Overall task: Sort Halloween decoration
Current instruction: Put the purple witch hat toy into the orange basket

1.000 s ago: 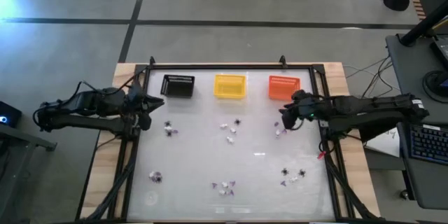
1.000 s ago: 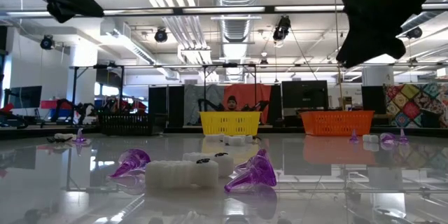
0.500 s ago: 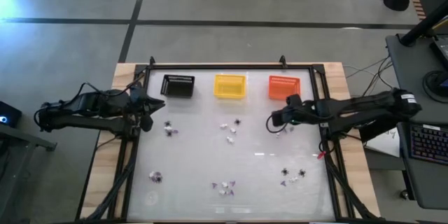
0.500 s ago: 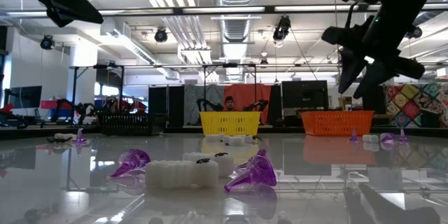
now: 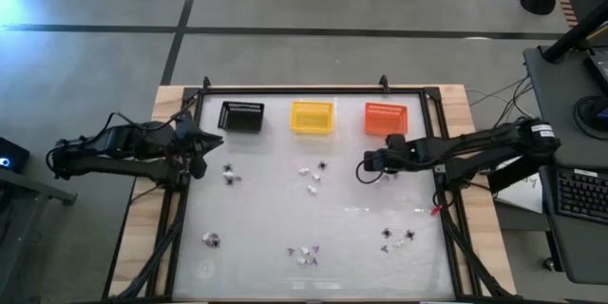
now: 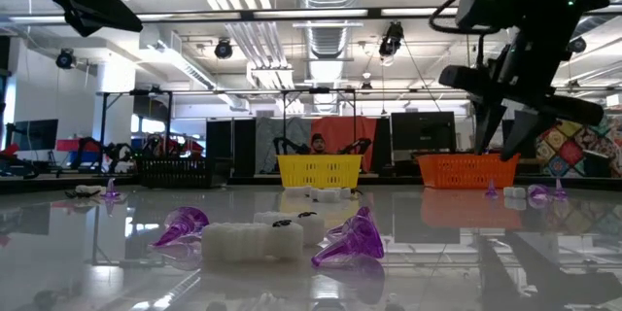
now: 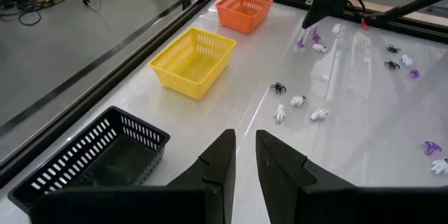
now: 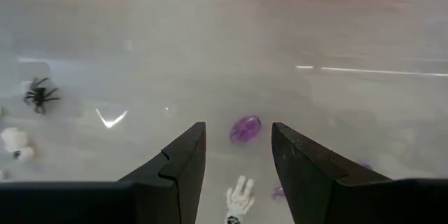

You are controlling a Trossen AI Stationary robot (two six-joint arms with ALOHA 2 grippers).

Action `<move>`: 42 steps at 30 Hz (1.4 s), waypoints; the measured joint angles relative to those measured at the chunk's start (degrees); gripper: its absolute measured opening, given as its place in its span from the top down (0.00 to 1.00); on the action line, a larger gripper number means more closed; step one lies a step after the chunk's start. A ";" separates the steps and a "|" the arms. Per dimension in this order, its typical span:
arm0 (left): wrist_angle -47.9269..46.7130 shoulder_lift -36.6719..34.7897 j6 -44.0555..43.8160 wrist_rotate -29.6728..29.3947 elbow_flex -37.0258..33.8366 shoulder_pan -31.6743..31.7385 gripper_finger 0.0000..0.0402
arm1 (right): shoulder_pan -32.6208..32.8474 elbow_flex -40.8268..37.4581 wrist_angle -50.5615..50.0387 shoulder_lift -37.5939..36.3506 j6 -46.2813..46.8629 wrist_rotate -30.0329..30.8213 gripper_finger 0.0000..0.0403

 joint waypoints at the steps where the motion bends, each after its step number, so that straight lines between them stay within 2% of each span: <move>1: -0.01 -0.02 0.01 0.00 0.00 0.00 0.90 | 0.00 0.00 0.03 0.51 0.00 0.02 0.62; 9: 0.00 -0.38 -0.36 -0.02 0.00 0.00 0.90 | 0.00 0.00 0.35 3.44 4.82 0.00 0.63; 30: 0.03 -0.55 -0.45 0.04 0.00 0.00 0.90 | -0.01 0.00 4.51 11.38 5.06 -1.03 0.69; 42: 0.03 -0.55 -0.45 0.07 0.00 -0.01 0.90 | 0.00 0.00 4.54 11.56 5.27 -0.82 0.82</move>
